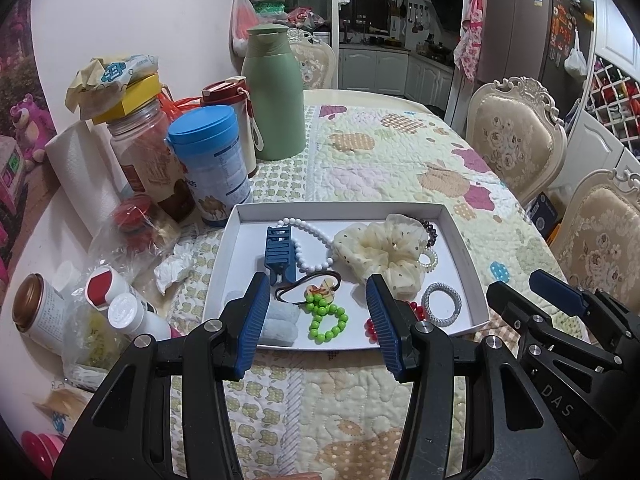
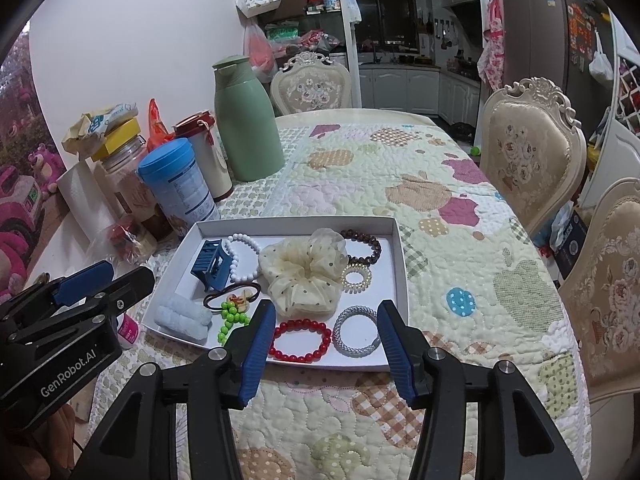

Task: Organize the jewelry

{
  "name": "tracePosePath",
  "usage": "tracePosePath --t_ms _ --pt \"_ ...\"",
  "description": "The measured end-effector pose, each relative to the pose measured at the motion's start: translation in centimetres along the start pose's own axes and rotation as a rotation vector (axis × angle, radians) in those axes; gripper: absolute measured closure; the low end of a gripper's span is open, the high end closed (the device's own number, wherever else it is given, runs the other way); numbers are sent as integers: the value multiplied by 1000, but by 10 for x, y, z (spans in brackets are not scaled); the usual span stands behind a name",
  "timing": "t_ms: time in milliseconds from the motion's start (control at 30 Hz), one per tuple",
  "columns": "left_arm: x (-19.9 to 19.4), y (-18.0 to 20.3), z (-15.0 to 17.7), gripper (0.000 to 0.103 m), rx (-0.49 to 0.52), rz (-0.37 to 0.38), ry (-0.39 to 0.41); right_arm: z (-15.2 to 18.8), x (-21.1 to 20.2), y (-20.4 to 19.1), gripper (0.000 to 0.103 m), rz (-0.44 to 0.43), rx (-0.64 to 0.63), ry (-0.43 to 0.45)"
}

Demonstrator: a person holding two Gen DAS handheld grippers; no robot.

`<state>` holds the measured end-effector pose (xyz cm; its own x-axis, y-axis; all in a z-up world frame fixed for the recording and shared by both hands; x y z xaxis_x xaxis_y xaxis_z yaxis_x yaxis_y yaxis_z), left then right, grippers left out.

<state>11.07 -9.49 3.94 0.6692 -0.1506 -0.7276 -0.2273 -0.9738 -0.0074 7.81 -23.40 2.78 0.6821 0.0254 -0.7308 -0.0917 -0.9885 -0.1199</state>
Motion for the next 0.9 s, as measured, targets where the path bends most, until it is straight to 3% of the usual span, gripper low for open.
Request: tracePosePath --t_ms 900 --pt "10 7 7 53 7 37 -21 7 6 3 51 -9 0 -15"
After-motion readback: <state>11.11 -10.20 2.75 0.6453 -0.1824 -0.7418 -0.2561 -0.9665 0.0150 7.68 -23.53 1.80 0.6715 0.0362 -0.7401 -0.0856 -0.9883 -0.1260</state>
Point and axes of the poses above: each gripper's, at about its wrist camera, not at the fingertips, and x roughly the way its jaws point, y to its right, z to its underside, the point moved 8 cm from there along x, roughly the way its jaws point, and after that the axes turned 1 degree about -y, right-handed, at the moved point
